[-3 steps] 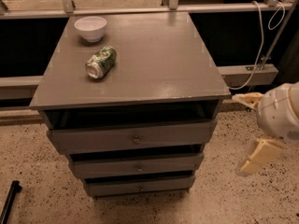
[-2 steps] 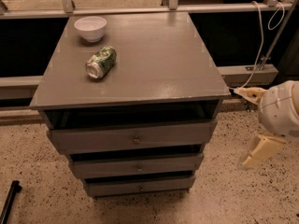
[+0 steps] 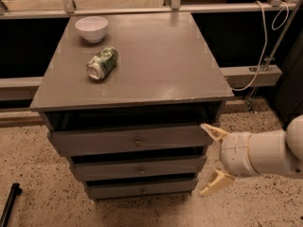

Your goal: Open middle drawer

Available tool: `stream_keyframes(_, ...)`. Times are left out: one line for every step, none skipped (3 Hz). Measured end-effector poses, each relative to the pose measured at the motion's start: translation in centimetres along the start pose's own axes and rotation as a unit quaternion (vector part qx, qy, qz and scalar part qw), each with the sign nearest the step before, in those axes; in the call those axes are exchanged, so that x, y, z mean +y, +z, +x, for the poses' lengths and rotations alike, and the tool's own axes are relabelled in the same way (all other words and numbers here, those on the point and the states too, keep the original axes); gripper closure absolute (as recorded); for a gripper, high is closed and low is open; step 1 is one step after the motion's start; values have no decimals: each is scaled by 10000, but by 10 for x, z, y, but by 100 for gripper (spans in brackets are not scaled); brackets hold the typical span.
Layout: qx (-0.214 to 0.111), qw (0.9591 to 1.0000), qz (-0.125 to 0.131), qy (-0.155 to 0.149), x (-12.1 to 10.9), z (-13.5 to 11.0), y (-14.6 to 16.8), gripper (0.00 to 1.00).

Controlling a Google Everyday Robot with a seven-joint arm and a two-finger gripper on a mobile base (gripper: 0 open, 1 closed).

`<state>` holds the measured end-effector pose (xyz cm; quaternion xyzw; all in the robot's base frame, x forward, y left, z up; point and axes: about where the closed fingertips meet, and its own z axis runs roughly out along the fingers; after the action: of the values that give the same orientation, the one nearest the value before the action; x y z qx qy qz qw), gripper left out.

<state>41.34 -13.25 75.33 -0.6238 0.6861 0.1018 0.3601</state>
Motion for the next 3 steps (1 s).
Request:
stream_keyframes(21,9998,129,-169,-10,-7,-2,0)
stream_keyframes(9,9990,-208,-407,1,-9,27,0)
stream_keyframes(-361,9975,-363,-494,23,0,73,0)
